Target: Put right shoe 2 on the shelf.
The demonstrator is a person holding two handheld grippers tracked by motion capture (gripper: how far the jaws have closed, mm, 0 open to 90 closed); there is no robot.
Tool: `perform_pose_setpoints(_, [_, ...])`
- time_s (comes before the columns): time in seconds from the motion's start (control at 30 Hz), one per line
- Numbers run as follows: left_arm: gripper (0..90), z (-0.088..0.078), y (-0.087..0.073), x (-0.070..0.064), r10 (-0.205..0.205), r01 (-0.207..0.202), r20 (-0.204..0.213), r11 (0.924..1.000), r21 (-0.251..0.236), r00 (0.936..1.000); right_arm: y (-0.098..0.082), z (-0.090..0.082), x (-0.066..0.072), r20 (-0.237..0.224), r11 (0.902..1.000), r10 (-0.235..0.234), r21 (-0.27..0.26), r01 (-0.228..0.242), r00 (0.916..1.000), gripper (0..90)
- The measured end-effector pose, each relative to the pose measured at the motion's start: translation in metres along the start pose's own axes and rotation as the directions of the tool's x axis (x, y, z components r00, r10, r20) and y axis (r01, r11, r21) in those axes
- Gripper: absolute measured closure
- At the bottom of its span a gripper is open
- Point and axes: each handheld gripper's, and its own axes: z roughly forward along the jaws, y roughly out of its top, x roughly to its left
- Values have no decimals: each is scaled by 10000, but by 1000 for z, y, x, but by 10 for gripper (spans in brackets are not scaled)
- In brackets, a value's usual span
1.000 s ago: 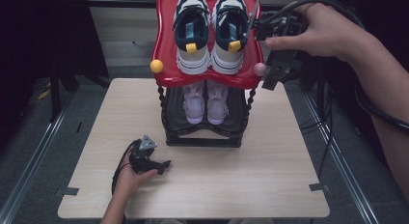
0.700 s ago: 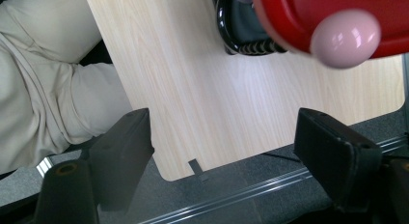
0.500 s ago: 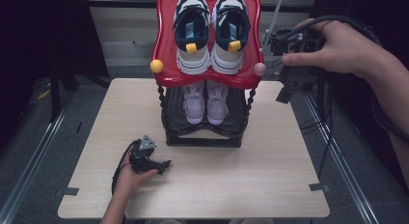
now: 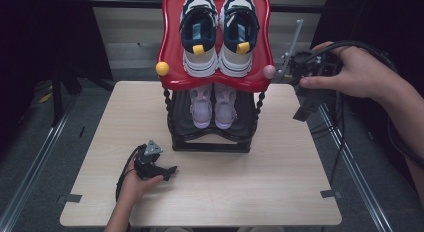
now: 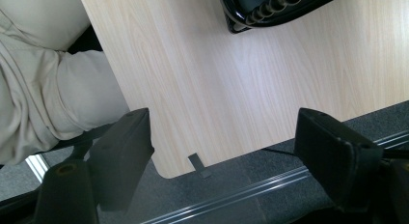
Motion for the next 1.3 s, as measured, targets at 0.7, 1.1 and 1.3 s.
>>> perform_pose_setpoints(0.7, [50, 0, 0, 0, -3, 3, -21, 10000, -33, 10000, -25, 58, -5, -140, 9999, 109, -73, -110, 9998, 202])
perform_pose_setpoints(1.1, [50, 0, 0, 0, -3, 3, -22, 10000, -33, 10000, -29, 84, -2, -305, 9999, 56, -105, -59, 9995, 203])
perform_pose_setpoints(1.3, [50, 0, 0, 0, -10, 10, -21, 10000, -38, 10000, -31, 99, -1, -422, 10000, 27, -40, -29, 9991, 203])
